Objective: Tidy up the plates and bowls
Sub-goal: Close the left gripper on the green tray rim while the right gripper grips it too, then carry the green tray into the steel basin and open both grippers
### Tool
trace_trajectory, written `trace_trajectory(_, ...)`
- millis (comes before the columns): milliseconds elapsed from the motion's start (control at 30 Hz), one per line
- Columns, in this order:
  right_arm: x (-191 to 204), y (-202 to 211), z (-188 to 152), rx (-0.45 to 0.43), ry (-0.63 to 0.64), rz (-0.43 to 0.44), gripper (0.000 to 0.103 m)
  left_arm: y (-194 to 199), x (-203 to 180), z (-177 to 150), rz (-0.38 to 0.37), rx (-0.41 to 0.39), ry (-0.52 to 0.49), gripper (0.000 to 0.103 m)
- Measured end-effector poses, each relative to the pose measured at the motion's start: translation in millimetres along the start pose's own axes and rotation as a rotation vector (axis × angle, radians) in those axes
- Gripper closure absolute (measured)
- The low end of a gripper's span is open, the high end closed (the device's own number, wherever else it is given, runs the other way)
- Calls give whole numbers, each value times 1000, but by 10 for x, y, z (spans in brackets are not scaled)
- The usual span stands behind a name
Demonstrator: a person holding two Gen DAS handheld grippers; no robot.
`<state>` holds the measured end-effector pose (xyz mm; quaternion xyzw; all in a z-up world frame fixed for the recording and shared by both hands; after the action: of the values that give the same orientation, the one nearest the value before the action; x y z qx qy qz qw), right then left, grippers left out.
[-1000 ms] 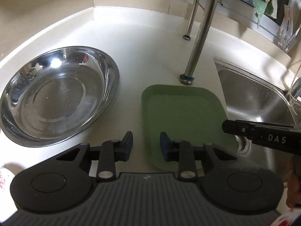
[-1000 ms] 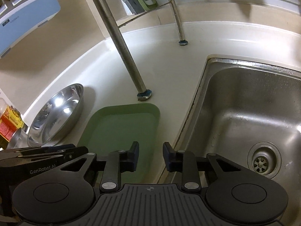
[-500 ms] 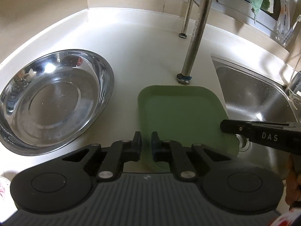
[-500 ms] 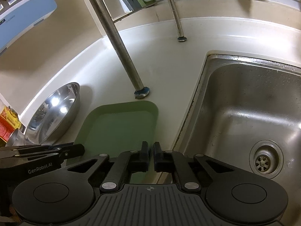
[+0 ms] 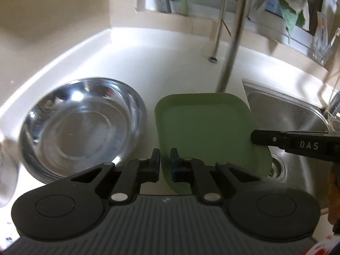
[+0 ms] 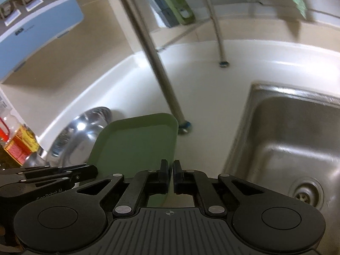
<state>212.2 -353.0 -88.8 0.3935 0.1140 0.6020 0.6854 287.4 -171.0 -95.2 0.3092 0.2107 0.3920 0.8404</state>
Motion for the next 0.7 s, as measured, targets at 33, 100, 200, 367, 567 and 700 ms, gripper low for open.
trace_trajectory(33,48,-4,35,-3,10,10,99,32,29,17,9,-8,6,94)
trace_trajectory(100,146,-26,95,-6,27,34,99,103,115,49,29,-24,23,94)
trace_trajectory(200,335,-110,184,-10,64,73,99,210,270,100,66,-52,46,94)
trace_trajectory(367,668,-372,288,5,128,131,98,292,570,142,140,-71,92,94)
trace_trajectory(567,1046,-756,395,34,180,181,98,287,950,171,211,-69,144,94)
trace_trajectory(700,1219,-1003,422,59,199,196,98,248,1153,162,242,-61,170,94)
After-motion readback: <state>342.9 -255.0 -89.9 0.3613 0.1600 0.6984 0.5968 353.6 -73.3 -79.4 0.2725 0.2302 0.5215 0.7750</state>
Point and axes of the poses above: each gripper's, at about its wrist camera, not at the fingertips, and y roughly against the way its jaws point, x to its left, z to its top, the point moved 4 cm from there along -y, roughly the way its jaws point, and after that the axes turned 4 degrees about -z, right-handed, at the moved point
